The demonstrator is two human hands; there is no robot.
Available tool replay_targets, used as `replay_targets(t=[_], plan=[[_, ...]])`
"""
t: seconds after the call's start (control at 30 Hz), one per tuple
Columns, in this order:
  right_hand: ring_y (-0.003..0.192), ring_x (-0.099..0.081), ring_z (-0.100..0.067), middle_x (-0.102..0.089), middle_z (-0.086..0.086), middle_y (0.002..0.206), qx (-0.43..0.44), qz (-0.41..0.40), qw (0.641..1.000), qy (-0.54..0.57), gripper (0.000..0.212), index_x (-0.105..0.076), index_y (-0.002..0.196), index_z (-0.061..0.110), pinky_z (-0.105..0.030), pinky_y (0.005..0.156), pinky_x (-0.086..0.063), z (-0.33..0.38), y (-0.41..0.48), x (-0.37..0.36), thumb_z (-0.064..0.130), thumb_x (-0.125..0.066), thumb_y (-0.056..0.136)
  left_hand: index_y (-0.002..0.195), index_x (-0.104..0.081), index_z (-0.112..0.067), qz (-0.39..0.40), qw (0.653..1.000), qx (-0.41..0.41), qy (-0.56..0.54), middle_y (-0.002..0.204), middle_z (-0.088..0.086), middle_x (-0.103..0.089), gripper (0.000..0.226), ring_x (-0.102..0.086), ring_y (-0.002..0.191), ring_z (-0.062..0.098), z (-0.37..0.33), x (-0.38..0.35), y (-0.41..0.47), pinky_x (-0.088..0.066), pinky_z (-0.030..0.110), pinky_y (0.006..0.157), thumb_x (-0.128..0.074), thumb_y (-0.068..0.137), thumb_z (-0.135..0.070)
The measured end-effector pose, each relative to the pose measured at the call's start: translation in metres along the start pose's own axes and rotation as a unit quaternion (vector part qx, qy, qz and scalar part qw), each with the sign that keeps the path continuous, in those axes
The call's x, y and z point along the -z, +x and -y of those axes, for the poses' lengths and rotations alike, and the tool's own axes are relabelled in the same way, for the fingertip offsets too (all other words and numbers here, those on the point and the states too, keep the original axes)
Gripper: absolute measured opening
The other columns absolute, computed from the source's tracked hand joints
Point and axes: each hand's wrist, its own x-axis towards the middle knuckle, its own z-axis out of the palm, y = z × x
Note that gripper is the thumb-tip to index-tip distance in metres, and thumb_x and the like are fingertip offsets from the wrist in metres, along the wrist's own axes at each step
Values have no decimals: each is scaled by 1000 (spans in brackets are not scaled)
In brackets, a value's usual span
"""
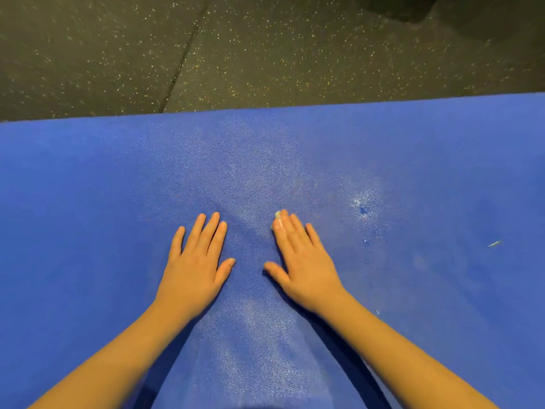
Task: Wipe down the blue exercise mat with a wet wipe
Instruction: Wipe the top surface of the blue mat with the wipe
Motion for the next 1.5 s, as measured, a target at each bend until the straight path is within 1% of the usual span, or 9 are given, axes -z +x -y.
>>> replay_targets(t=[0.23, 0.4, 0.5, 0.63, 0.8, 1.03, 1.23, 1.37, 1.5], plan=[[149, 4, -19, 4, 0, 161, -121, -22, 992, -13, 82, -5, 154, 15, -36, 116, 9, -37, -8, 8, 61, -7, 86, 134, -53, -2, 23, 1000, 3, 9, 144, 14, -47, 67, -45, 132, 35, -4, 17, -2, -36, 58, 102, -31, 89, -47], [147, -15, -21, -16, -4, 159, 84, 34, 995, -33, 73, -24, 152, 11, -37, 117, -2, -10, -55, -7, 56, -29, 94, 132, -56, -5, 22, 1000, -22, 1, 143, 10, -50, 65, -43, 133, 30, -18, 17, -34, -30, 51, 108, -33, 88, -48], [144, -26, -24, -27, -5, 156, 58, 9, 995, -85, 70, -31, 150, 11, -41, 115, -6, -34, -56, -1, 54, -28, 94, 132, -56, -5, 25, 999, -48, -1, 143, 9, -49, 65, -34, 134, 25, -30, 13, -56, -21, 46, 107, -34, 89, -49], [146, 10, -14, 6, 1, 160, -69, 23, 997, -9, 81, -4, 154, 16, -39, 117, 10, -18, -59, 0, 60, -5, 86, 133, -55, -8, 50, 998, -46, -4, 144, 8, -48, 65, -30, 134, 23, -40, 10, -78, -20, 44, 107, -28, 94, -52], [146, 3, -18, -4, 2, 160, 113, 96, 989, -10, 77, -13, 154, 15, -45, 116, 9, 5, -98, -5, 61, -9, 93, 128, -60, -8, 75, 997, -30, 3, 139, 8, -54, 63, -44, 131, 27, -41, 12, -84, -24, 42, 106, -32, 89, -48], [146, 19, -12, 18, 8, 158, -13, 111, 994, -6, 92, 10, 152, 22, -38, 118, 13, -14, -110, 9, 74, 18, 77, 154, -7, -22, 179, 980, 31, -78, 161, -7, 6, 103, 7, 148, 14, -58, 33, -112, 5, 38, 118, 15, 64, -65], [141, 25, -5, 23, 16, 152, 90, 172, 981, -20, 93, 12, 151, 25, -34, 117, 16, -14, -154, 20, 73, 24, 72, 155, -1, -21, 185, 979, 56, -68, 161, -6, 10, 62, 10, 148, 14, -71, 37, -128, 3, 39, 119, -20, 102, -49], [144, 18, -8, 21, 11, 154, -6, 129, 992, 2, 113, 10, 152, 22, -31, 113, 18, -18, -144, 13, 78, 36, 58, 155, -4, -20, 194, 975, 66, -90, 161, -5, 8, 63, 9, 148, 15, -77, 42, -133, 3, 40, 120, -27, 102, -47], [141, 25, -4, 22, 14, 154, 84, 183, 978, 46, 94, 14, 149, 26, -31, 118, 14, 20, -179, 17, 76, 23, 69, 155, -2, -21, 204, 973, 60, -93, 161, -6, 11, 68, 11, 148, 14, -81, 44, -144, 4, 38, 120, -20, 99, -56]])
